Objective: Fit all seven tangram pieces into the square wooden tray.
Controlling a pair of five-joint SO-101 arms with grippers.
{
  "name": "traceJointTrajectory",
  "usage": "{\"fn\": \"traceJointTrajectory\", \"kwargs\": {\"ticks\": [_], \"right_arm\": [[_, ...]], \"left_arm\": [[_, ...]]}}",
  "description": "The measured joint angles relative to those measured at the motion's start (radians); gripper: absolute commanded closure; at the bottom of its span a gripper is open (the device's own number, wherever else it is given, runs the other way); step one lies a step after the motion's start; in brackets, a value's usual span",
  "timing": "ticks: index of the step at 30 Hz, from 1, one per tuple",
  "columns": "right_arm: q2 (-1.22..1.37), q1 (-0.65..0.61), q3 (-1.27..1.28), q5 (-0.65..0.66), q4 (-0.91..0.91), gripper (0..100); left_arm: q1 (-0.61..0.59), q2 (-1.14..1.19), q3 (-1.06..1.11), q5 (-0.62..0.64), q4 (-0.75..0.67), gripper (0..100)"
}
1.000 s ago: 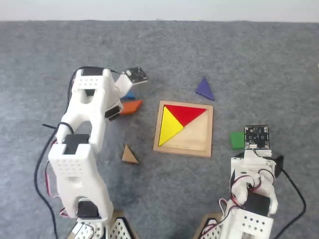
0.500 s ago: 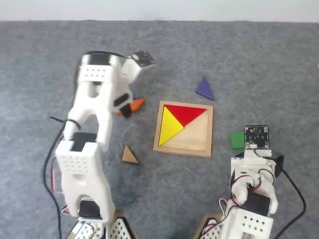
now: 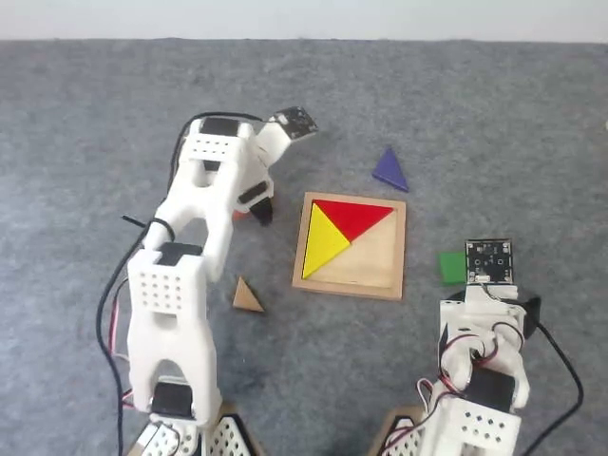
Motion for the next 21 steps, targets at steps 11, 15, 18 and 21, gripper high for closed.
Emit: {"fn": "traceJointTrajectory", "kwargs": {"ticks": [11, 15, 18, 21], "right_arm": [[0.000, 0.000, 0.000, 0.000, 0.000, 60.8], [0.000, 0.000, 0.000, 0.000, 0.000, 60.8], [0.000, 0.000, 0.000, 0.000, 0.000, 60.8], [0.000, 0.000, 0.000, 0.000, 0.000, 60.8]], "left_arm": [[0.002, 0.078, -0.129, 0.002, 0.170, 95], [-0.003, 0.084, -0.155, 0.011, 0.259, 99], [-0.005, 0.091, -0.180, 0.038, 0.334, 99], [0.017, 0.061, -0.126, 0.081, 0.345, 99]]}}
